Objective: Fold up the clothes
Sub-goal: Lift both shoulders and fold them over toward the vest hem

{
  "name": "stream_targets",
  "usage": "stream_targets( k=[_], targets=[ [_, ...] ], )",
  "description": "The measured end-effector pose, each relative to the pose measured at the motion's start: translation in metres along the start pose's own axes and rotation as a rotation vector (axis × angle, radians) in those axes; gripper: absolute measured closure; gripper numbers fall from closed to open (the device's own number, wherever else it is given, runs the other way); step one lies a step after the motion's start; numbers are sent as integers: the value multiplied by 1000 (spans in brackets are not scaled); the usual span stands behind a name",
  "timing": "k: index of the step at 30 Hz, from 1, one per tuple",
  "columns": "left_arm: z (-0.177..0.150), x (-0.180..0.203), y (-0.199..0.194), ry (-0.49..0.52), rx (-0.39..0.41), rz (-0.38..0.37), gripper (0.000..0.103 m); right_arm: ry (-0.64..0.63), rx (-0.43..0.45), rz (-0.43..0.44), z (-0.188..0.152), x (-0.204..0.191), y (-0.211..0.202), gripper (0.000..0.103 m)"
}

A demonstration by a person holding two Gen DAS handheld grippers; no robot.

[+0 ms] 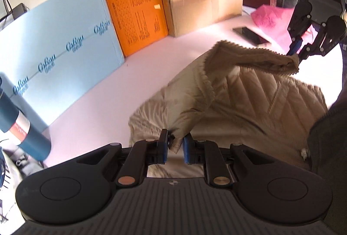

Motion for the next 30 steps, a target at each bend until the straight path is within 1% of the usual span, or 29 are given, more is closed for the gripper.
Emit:
stream_targets(
  k=[4, 7, 9, 11, 13, 15, 19, 21, 22, 23, 24, 27, 30],
  targets=[
    [-19, 11, 4, 4, -56, -11, 91, 39, -23, 11, -21, -8, 10, 91],
    [-33, 17, 16, -1, -101, -4, 91, 61, -54, 9, -35, -10, 23, 91],
    [-39, 18, 21, -31, -116, 11, 90, 74, -74, 5, -44, -10, 33, 91],
    [-38, 18, 19, -59, -112, 16, 90, 98, -80, 7, -52, -9, 41, 91],
    [-36, 19, 16, -77, -108, 10, 87, 119, -76, 6, -54, -8, 45, 91],
    [-35, 20, 15, -89, -105, 19, 83, 129, -73, 4, -54, -8, 47, 91],
    [-31, 23, 11, -99, -94, 67, 74, 143, -70, 7, -56, -7, 47, 90],
    [-27, 28, 7, -74, -87, 100, 57, 150, -72, 8, -56, -5, 47, 90],
    [-24, 31, 5, -60, -83, 116, 52, 153, -74, 7, -56, -4, 47, 90],
    [-22, 34, 3, -46, -80, 133, 45, 154, -75, 6, -56, -4, 48, 90],
    [-20, 37, 2, -29, -81, 152, 41, 155, -77, 6, -56, -4, 48, 90],
    [-19, 42, 5, 16, -96, 186, 39, 157, -82, 5, -56, -5, 49, 90],
    [-16, 43, 15, 34, -103, 184, 40, 161, -85, 8, -55, -5, 49, 90]
  ],
)
Point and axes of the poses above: each gripper's, at about its wrist camera, not at the fingertips, and y roughly the way its jaws point, x to its right, z to its top, the point moved 5 cm from there along y, roughly the way its jaws point, and after that the axes turned 4 degrees about y, right-handed, at the moved point
